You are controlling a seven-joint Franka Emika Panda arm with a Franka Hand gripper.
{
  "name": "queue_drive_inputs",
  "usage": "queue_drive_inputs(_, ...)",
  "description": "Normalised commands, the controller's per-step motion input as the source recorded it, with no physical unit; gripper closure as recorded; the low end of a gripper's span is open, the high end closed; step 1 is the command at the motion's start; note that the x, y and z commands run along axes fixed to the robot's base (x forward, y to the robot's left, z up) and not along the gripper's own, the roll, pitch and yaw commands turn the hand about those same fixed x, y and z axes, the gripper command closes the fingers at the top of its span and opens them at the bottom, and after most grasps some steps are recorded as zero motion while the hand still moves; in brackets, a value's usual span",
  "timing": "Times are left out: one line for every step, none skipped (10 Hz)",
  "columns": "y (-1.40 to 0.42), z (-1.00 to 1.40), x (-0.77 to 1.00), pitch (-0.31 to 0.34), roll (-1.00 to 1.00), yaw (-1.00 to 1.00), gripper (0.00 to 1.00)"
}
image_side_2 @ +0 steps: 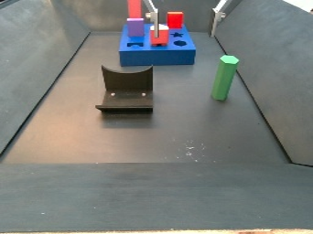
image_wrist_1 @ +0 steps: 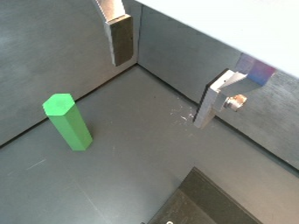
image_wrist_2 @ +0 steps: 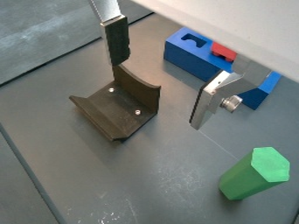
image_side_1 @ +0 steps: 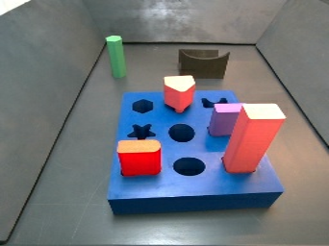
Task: Pick up the hexagon object. Move up. Move to above the board. Insert the hexagon object.
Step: Pick up the hexagon object.
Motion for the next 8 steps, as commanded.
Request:
queue_drive_inputs(-0.09, 0.00, 0.00, 0.000, 0.00, 0.00, 0.00)
queue_drive_inputs(-0.30, 0.00, -0.04, 0.000, 0.00, 0.17, 0.00)
queue_drive_inputs(-0.33, -0.08, -0.80, -0.073, 0.13, 0.25, 0.00)
queue_drive_inputs(-0.36, -0.08, -0.89, -0.114, 0.14, 0.23, 0.00)
queue_drive_inputs(-0.32, -0.14, -0.87, -0.130, 0.13, 0.27, 0.00)
queue_drive_inputs(-0.38, -0.14, -0.80, -0.149, 0.13, 0.31, 0.00)
queue_drive_inputs(-0.45, -0.27, -0.69, -0.160, 0.17, 0.32, 0.00)
queue_drive_inputs(-0.41, -0.39, -0.68, -0.179, 0.18, 0.29, 0.00)
